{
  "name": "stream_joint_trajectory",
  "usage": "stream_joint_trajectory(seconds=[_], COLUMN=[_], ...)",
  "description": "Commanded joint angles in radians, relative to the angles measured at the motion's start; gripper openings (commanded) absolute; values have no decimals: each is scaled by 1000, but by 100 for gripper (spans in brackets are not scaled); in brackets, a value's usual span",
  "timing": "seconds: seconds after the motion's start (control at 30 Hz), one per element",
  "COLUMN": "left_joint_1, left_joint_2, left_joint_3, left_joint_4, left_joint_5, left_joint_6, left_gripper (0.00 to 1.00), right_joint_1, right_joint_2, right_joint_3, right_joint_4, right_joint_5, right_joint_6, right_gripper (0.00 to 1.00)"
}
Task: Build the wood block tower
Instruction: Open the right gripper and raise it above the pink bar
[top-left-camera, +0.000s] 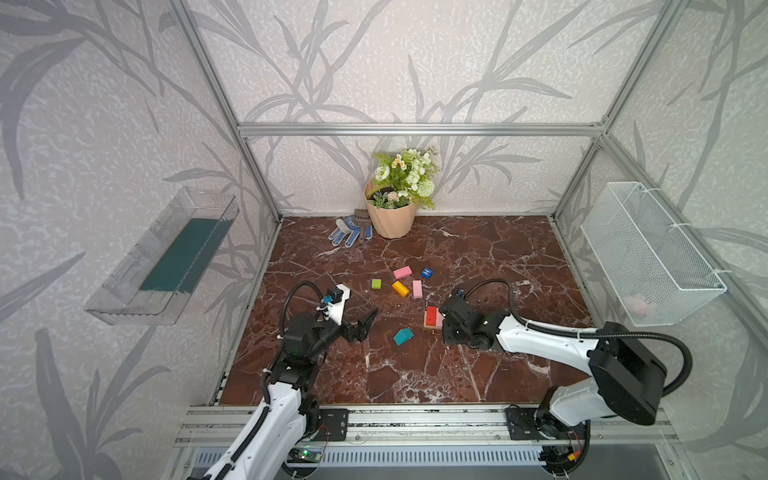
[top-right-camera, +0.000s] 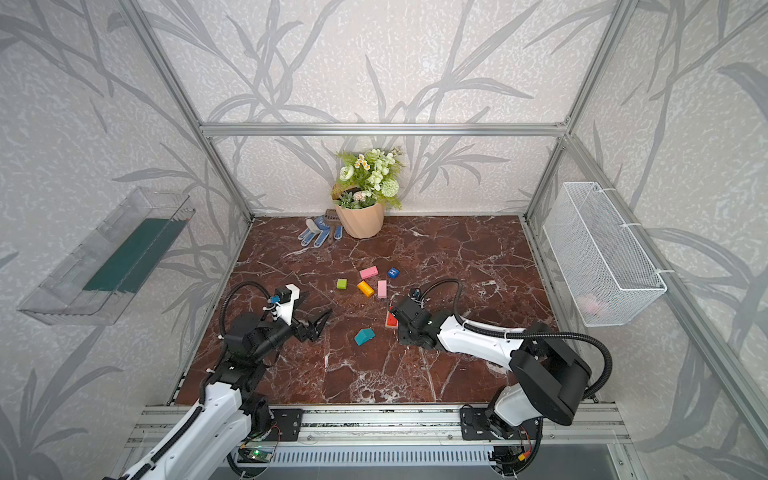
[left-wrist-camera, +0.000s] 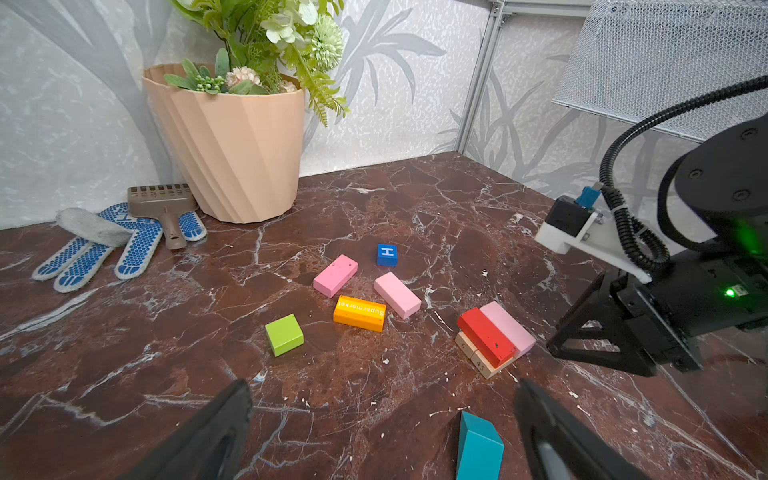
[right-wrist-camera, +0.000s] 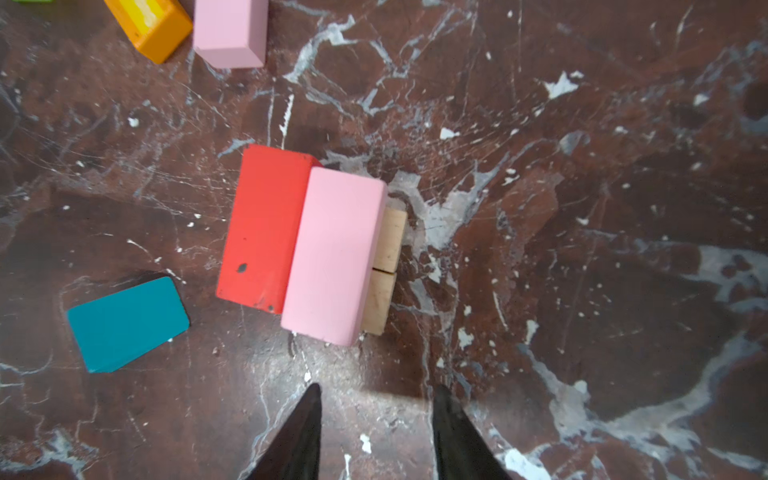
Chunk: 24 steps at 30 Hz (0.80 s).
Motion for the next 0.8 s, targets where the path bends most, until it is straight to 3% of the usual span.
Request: stream_joint_trajectory(seconds=[0.0, 0.77], left_joint_1=[-3, -3], left_joint_2=[-9, -9], left_joint_3=[0, 1], left_joint_4=[28, 28], left_joint_5=[12, 13], left_joint_6=[14, 14], left_gripper=[99, 99], right_joint_1=[5, 4], right_joint_2=[41, 120], right_joint_3=[29, 84], right_joint_4=[11, -18], right_joint_5=[9, 37], right_joint_6=[-3, 1], right_gripper=[43, 40])
